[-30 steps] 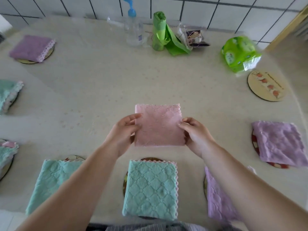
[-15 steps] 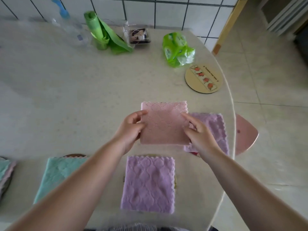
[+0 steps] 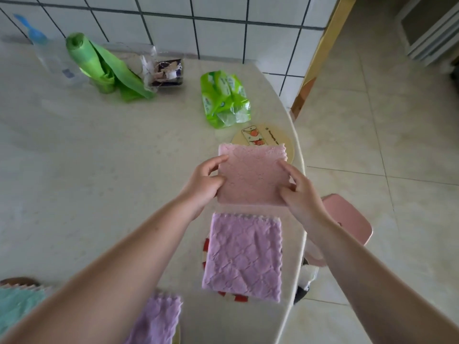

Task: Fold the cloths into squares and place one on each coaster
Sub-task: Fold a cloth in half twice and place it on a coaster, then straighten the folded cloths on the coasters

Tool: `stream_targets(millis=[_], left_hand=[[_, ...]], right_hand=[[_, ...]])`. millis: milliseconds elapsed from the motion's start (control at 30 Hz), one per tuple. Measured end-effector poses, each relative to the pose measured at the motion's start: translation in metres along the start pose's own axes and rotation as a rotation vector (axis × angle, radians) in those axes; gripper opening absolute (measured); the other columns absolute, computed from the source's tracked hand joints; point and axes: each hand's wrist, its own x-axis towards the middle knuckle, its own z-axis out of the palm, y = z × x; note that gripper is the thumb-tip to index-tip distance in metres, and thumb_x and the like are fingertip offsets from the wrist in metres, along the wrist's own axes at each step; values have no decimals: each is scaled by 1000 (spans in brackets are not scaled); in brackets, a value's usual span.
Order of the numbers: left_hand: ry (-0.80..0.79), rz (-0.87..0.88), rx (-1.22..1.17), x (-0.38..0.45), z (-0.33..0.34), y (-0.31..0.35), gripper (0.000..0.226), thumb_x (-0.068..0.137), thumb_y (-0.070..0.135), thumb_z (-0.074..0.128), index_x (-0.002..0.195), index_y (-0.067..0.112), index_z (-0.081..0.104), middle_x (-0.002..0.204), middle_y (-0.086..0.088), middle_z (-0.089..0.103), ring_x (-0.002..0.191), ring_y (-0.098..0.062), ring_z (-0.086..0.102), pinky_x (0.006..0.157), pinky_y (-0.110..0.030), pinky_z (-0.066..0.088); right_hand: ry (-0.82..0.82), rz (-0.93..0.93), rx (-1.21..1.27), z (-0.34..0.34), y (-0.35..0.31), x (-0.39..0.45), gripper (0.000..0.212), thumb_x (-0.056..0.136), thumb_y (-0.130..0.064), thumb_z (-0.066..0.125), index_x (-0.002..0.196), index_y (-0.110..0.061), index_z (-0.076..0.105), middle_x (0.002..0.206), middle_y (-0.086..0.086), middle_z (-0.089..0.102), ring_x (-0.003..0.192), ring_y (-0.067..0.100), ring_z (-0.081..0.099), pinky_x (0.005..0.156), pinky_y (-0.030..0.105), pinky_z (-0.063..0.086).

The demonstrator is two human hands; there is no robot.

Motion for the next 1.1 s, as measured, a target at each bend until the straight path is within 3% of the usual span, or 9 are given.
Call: stream_targets(millis=[100,267,400,567,767,867,933,1000,1100], left_hand=[[34,31,15,35,19,11,57,83,-10,40,129,22,52,130,-1,53,102,-16,58,89,-37,48],[64,48,61,78,29,20,57,83,-8,43,130,24,51,130,1,51,111,-16,55,96,-40,47],[31,29,127,93,31,21,57,85,-7,45,134,21,46,135,-3,48,115,-21,53,87,-34,47],[25,63,199,98,31,20,56,84,-7,48,132,20,49,135,-4,50,119,-21,51,97,-35,42],[8,99,277,101,28,16,57,83,-5,49,133,24,48,137,-1,48,120,-18,51,103,-33,40],[-6,118,282,102,28,16,57,83,-6,49,133,21,48,138,-2,48,121,-18,50,104,-32,39],[14,178,341,100,31,15,56,83,-7,49,133,16,48,139,-6,46,126,-20,46,105,-23,32],[129,342,560,95,33,14,55,82,-7,48,134,11,47,143,-10,39,132,-24,35,105,-19,23],[148,583,927,92,33,8,54,85,9,44,139,12,39,149,-7,31,139,-25,23,111,-43,21]], right_hand=[[47,-8,31,-12,7,44,62,83,5,46,133,-33,46,95,18,62,72,27,57,68,37,46],[79,-32,16,-19,10,94,62,81,5,44,133,-28,47,65,-2,38,49,3,33,55,26,30],[71,-15,-46,-20,10,109,63,80,2,43,134,-30,46,81,3,49,65,13,46,59,23,39],[53,-36,-130,-22,17,110,60,81,-1,47,135,-26,45,62,-5,42,49,5,38,48,17,32],[60,-82,-140,-21,23,106,61,80,-1,48,137,-23,42,72,-14,42,49,2,42,48,12,30],[59,-89,-129,-21,25,106,62,78,-6,49,138,-22,42,89,-5,47,54,2,44,53,16,32],[59,-91,-141,-21,23,103,64,74,-17,50,137,-23,43,98,-5,51,64,-3,48,59,15,36],[106,-148,-296,-22,23,99,61,77,-17,52,138,-21,42,135,-1,43,104,8,49,83,22,40],[165,-376,-707,-22,19,97,57,86,-18,50,141,-19,36,156,1,15,140,22,16,113,43,20]])
